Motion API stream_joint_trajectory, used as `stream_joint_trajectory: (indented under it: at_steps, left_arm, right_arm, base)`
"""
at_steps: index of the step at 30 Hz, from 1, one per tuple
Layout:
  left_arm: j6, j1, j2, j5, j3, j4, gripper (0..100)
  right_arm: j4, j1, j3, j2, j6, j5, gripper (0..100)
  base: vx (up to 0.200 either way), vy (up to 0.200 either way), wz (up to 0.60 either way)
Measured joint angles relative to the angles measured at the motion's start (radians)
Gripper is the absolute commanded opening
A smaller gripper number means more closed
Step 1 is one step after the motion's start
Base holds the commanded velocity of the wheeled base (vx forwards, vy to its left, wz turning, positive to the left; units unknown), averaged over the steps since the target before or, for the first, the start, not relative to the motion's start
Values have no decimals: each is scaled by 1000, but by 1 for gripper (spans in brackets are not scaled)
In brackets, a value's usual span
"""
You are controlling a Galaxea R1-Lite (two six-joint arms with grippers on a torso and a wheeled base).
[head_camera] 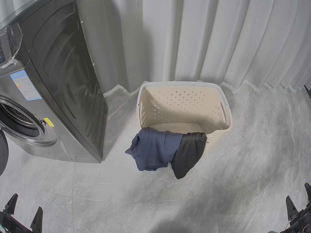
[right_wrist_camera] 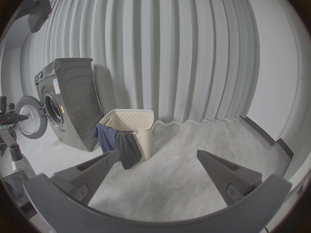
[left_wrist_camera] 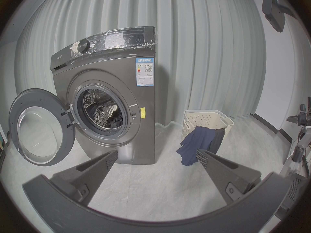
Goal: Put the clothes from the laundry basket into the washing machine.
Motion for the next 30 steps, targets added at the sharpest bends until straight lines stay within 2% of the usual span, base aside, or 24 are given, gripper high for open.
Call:
stream_joint_trajectory:
  at_steps: [8,14,17,23,30]
  left_arm:
    - [0,1,0,0,0,0,100]
    - [1,0,0,0,0,0,100]
    - [1,0,0,0,0,0,100]
    - [-1,1,0,-1,0,0,100]
    - [-3,0,0,0,0,0,100]
  right_arm:
    - [-9,-1,-3,0,-23,5,100]
    - [-22,17,-132,31,-11,9,100]
    - [-23,45,-183,98,15,13,100]
    - [-68,138,-230,330,108,27,100]
    - [-242,216,-241,661,173,26,100]
  base:
    - [0,0,0]
    - [0,0,0]
    - [0,0,0]
    - [0,0,0]
    - [0,0,0]
